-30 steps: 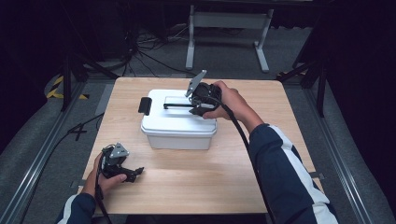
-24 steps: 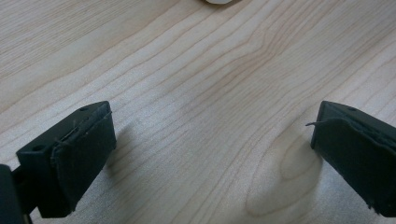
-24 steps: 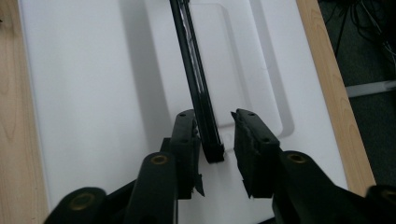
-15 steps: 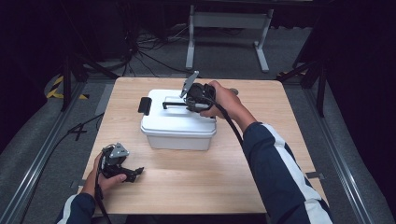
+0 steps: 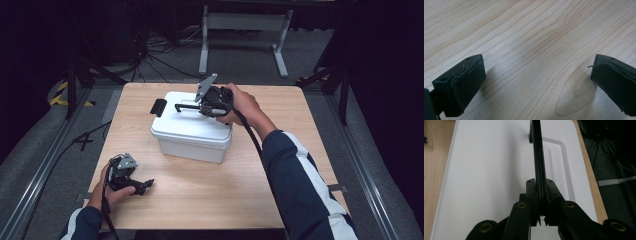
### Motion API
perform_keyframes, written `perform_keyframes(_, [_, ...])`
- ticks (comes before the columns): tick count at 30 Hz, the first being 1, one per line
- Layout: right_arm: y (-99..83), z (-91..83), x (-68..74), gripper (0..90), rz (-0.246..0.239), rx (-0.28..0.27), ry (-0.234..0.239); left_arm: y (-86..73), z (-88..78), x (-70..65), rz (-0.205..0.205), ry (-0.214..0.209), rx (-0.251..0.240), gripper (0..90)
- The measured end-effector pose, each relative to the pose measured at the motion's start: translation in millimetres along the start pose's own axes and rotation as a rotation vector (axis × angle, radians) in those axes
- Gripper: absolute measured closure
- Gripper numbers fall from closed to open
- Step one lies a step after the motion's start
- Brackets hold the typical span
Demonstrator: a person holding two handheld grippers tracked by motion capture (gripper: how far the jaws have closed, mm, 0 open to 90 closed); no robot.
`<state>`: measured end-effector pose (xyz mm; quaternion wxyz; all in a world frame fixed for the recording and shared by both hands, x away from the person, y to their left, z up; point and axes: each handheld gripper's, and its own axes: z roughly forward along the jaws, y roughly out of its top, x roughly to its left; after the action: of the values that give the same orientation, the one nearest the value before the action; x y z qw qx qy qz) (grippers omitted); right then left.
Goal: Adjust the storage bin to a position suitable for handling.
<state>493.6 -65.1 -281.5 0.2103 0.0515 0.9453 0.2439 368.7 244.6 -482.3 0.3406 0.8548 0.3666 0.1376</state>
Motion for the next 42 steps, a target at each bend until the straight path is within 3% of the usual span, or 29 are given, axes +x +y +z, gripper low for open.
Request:
perform_keyframes(10, [2.4,-10.5,3.8,84.5,-0.036,-0.029,-0.023,0.0,0.0,0.0,0.0,0.0,0.0,0.2])
perform_keyframes(18, [2.9,-24.9,3.8,84.5,-0.032,-0.07,-0.036,0.0,0.1,0.0,-0.001,0.0,0.0,0.2])
perform_keyframes(23, [-1.2,-36.6,1.7,84.5,-0.006,-0.105,-0.053,0.0,0.1,0.0,-0.001,0.0,0.0,0.2])
perform_keyframes(32, [-18.0,-57.0,-1.3,84.5,-0.004,-0.119,-0.071,0.0,0.1,-0.2,-0.004,0.0,-0.001,0.2])
perform_keyframes(42, [-54.9,-84.1,-6.1,84.5,0.029,-0.134,-0.122,0.0,0.1,0.0,0.0,0.0,-0.001,0.2])
